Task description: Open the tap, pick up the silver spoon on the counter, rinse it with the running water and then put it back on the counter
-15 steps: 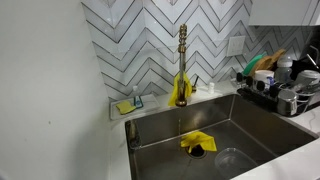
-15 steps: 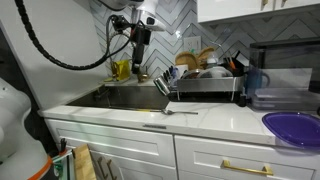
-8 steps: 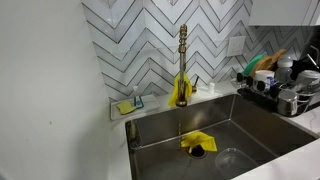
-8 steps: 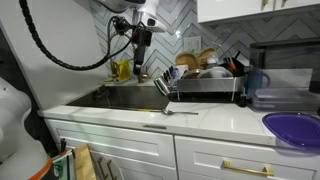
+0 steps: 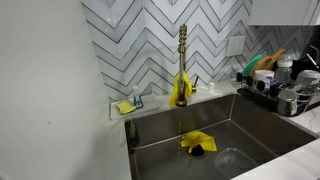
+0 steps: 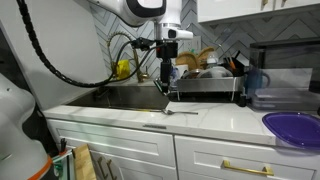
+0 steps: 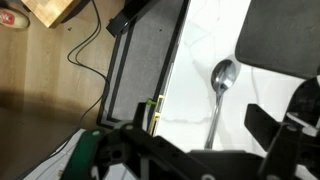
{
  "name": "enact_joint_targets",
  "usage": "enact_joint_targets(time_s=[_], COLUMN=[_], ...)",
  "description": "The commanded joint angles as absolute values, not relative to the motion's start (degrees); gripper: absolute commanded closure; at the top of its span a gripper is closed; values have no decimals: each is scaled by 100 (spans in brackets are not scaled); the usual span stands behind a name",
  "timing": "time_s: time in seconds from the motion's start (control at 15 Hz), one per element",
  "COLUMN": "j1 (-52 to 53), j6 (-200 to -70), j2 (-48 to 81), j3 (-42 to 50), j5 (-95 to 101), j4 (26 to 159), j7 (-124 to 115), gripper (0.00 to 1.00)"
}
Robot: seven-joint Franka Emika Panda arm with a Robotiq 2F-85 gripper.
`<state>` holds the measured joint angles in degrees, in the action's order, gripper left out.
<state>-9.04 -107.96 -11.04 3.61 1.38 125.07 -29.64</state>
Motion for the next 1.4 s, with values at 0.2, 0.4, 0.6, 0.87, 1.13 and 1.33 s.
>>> enact_joint_targets(time_s=[0.2,0.4,0.6,0.87,1.13,1.33], j1=[-856,-818,-812,-825,-839,-826], j6=[-11717,-11988,-12196,-12490,-12684,-12740], j2=[-597,-392,-256,-87,45,152], j3=[433,440,485,533,605,634], j5=[-275,-377,-613,-803,-778,-763], j4=[12681,12703,12763,12844,12860,12826], j7=[-3393,-3344,-3205,-3124,-3099,-3074], gripper=[0,0,0,0,0,0])
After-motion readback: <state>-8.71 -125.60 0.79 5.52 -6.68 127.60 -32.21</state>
